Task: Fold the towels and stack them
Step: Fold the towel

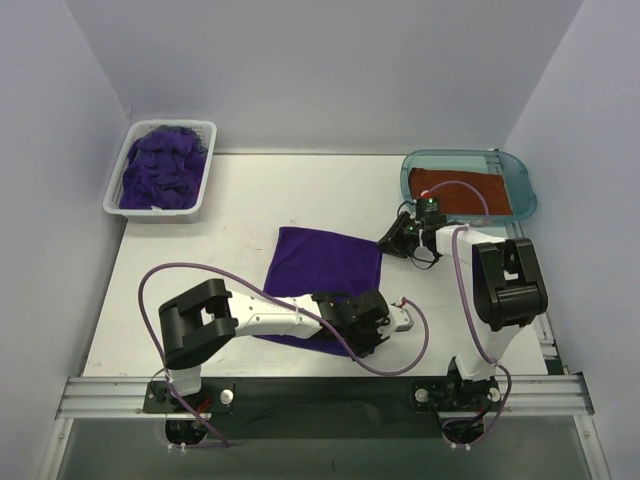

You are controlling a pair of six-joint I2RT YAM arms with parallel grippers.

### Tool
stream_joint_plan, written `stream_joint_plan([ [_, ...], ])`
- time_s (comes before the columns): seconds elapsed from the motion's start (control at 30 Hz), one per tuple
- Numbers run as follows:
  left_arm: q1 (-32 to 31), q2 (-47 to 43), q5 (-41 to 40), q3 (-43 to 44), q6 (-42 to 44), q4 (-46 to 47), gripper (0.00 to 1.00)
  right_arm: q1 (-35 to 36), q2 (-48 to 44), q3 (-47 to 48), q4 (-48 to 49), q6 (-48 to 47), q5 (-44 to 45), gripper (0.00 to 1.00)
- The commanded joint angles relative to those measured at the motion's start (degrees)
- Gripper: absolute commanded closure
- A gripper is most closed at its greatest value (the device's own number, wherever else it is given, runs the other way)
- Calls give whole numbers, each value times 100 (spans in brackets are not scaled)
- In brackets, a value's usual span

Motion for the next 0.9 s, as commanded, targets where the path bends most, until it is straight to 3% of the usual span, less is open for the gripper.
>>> stream_joint_plan([
  [0.0,-12,-165,65,107,9,-118,94,-49,-33,-74,146,116,-114,73],
  [0.07,-12,-200,12,124,-79,-119,76,-66,-41,-91,190,134,-140,73],
  [0.23,-90,-253,-716,212,-412,-110,53,-67,-50,-170,277,186,-175,73],
  [0.5,-257,-51,-1622,449,-624,-320,51,-102,-50,-250,401,283,-228,73],
  [0.87,-407,98,-1430,696,-545,-303,46,-145,-24,-294,489,362,-299,73],
])
